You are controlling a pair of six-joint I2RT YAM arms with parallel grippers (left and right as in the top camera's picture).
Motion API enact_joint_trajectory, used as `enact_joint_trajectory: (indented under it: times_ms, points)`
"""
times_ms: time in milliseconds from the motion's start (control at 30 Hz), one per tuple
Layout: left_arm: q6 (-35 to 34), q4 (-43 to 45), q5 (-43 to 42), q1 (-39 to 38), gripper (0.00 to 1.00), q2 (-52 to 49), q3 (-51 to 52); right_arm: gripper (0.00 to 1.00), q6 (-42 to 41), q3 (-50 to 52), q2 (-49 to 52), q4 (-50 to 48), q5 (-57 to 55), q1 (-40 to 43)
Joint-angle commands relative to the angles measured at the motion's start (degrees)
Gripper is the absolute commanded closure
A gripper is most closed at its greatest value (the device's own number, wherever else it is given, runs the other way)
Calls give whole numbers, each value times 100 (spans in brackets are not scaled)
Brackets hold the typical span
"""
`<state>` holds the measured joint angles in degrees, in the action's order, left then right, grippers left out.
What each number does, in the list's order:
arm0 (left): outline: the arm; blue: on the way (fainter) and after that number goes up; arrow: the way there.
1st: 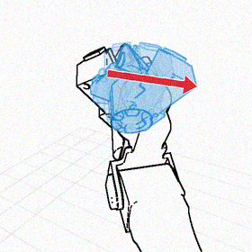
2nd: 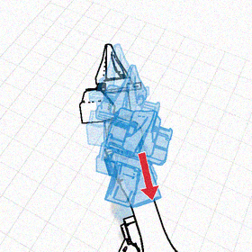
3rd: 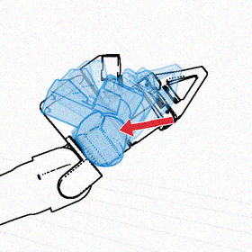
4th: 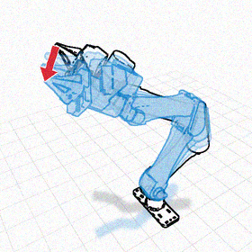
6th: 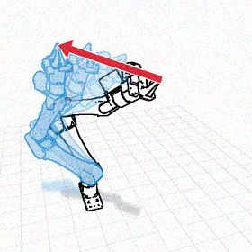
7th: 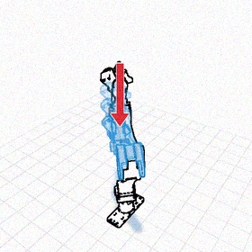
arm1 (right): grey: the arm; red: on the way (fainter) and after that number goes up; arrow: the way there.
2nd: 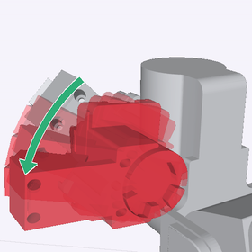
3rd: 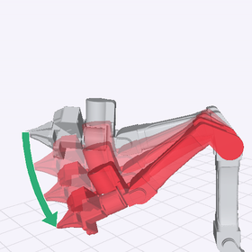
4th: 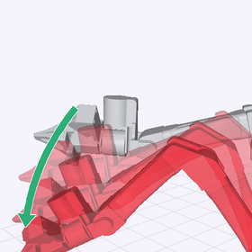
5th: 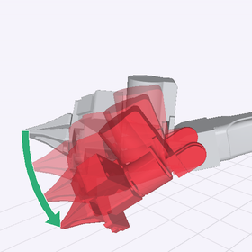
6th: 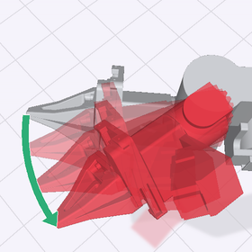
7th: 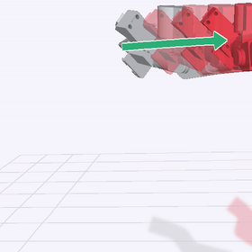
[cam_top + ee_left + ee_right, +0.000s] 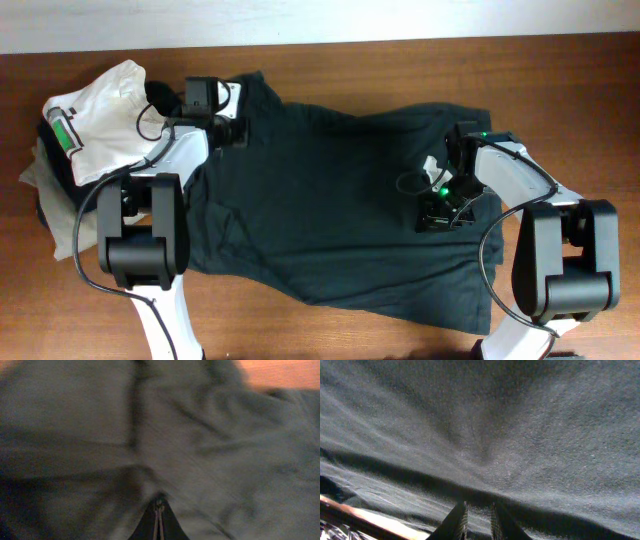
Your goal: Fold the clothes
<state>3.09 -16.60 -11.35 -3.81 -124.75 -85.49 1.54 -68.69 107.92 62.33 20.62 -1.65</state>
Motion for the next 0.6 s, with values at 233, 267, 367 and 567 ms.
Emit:
enact_joint_trajectory:
  times_ms: [233,267,367,567]
  points:
    - [1709,-1185,-533,-964,99,-881,-337,63,-732,175,-651,1025,-481,-11]
    - [1453,-872,-483,-955,99,-1047,-337,63,-809,553,-651,1099,-483,-22]
    - [555,-229,160,-839,99,-1056,-501,64,-1217,1641,-651,625,-490,-20]
    - [293,-619,240,-227,95,-1056,-1145,64,-2583,2435,-651,-96,-1880,-15]
